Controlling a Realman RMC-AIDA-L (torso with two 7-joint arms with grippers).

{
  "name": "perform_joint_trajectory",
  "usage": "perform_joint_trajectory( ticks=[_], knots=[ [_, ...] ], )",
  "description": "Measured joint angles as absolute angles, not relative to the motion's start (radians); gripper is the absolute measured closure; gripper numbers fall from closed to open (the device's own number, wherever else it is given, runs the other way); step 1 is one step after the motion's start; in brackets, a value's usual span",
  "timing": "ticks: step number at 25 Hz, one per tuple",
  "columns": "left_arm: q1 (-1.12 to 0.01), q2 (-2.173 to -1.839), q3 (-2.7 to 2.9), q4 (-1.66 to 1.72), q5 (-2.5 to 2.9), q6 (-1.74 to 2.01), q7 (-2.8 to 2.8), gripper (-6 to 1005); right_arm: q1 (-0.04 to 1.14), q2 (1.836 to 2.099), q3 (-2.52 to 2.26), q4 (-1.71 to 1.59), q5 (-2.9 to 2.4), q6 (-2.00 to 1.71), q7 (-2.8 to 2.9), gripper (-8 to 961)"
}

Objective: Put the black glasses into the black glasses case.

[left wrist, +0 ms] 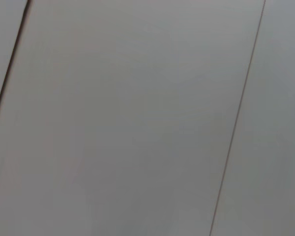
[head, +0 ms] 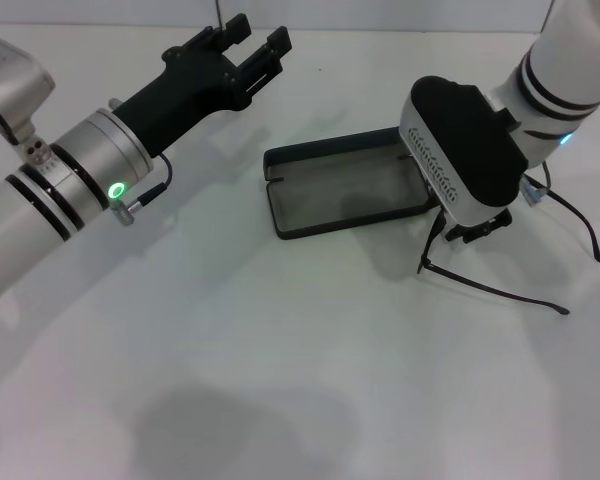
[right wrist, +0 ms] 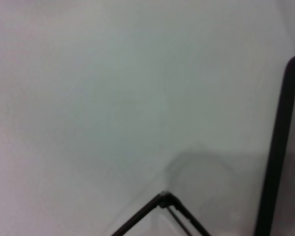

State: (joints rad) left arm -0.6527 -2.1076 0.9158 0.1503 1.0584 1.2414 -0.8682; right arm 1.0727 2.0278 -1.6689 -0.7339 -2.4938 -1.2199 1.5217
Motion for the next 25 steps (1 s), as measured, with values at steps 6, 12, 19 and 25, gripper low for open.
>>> perform_joint_trajectory(
  ticks=[6, 12, 19, 25],
  knots=[
    [-0.655, -2.108, 0.916, 0.150, 1.060, 1.245, -0.868, 396, 1.064, 2.028, -1.669, -0.734, -2.492, -1.204, 1.521, 528],
    [-0.653, -2.108, 0.916, 0.149, 1.060, 1.245, -0.871, 404, 1.060, 2.028, -1.632, -0.725, -2.484, -1.215, 1.527, 604],
    [-0.649, -2.108, 0.911, 0.138, 1.054, 1.241, -0.880, 406, 1.002, 2.023, -1.487, -0.794, -2.484, -1.310, 1.530, 814],
    [-0.642, -2.108, 0.915, 0.138, 1.053, 1.248, -0.871, 407, 0.872, 2.022, -1.291, -0.938, -2.445, -1.412, 1.536, 833]
  ],
)
